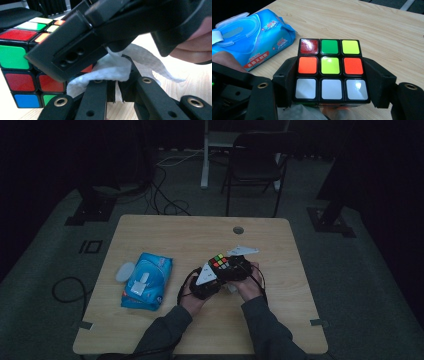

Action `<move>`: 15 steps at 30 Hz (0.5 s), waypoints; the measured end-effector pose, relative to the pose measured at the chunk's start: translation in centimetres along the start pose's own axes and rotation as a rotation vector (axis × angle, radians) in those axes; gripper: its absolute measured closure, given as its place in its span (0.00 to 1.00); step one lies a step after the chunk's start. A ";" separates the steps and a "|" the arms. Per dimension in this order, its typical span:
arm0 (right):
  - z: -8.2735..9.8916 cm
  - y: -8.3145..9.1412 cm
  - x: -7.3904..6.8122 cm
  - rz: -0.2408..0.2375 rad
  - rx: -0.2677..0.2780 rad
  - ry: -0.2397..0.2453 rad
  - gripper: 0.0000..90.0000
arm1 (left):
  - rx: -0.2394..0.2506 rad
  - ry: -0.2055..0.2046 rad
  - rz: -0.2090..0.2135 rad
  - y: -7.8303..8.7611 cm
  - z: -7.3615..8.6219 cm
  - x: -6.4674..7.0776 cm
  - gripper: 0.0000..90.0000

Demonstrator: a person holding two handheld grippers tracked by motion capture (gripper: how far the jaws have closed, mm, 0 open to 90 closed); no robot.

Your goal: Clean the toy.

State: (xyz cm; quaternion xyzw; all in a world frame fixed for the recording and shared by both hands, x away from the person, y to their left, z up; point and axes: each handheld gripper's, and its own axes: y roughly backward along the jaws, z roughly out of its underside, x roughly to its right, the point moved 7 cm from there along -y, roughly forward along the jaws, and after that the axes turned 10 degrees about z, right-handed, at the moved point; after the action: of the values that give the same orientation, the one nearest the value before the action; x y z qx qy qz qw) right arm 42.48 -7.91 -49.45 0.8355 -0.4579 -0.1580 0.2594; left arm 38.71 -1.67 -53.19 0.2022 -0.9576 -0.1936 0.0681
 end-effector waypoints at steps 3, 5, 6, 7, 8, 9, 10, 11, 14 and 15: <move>-0.1 0.0 0.0 -0.006 0.006 -0.003 0.38 | -0.018 0.001 -0.016 -0.2 0.4 -0.1 0.94; -0.2 0.1 0.0 -0.005 0.008 -0.006 0.38 | -0.031 0.004 -0.021 -0.3 0.7 -0.2 0.94; -0.2 0.1 0.0 -0.005 0.010 -0.005 0.38 | -0.032 0.005 -0.023 -0.4 0.8 -0.2 0.94; -0.3 0.2 0.0 -0.003 0.011 -0.006 0.38 | -0.038 0.007 -0.025 -0.4 0.9 -0.3 0.94; -0.3 0.2 0.0 -0.002 0.012 -0.006 0.38 | -0.039 0.008 -0.025 -0.4 1.0 -0.3 0.94; -0.3 0.2 0.0 -0.002 0.014 -0.006 0.38 | -0.038 0.011 -0.025 -0.4 0.9 -0.3 0.94; -0.3 0.2 0.0 -0.001 0.014 -0.007 0.38 | -0.034 0.015 -0.024 -0.4 0.9 -0.3 0.94; -0.3 0.2 0.0 -0.005 0.015 -0.009 0.38 | -0.026 0.019 -0.020 -0.4 0.7 -0.3 0.94; -0.2 0.1 -0.1 -0.008 0.013 -0.008 0.38 | 0.002 0.016 -0.007 0.0 0.1 -0.1 0.94; -0.2 0.1 -0.1 -0.009 0.013 -0.008 0.38 | 0.011 0.015 -0.001 0.1 0.0 -0.1 0.94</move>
State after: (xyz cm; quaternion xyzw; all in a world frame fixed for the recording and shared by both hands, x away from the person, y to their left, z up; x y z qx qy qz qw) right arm 42.46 -7.82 -49.19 0.8388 -0.4560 -0.1595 0.2512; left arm 38.76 -1.58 -53.13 0.2044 -0.9580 -0.1869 0.0739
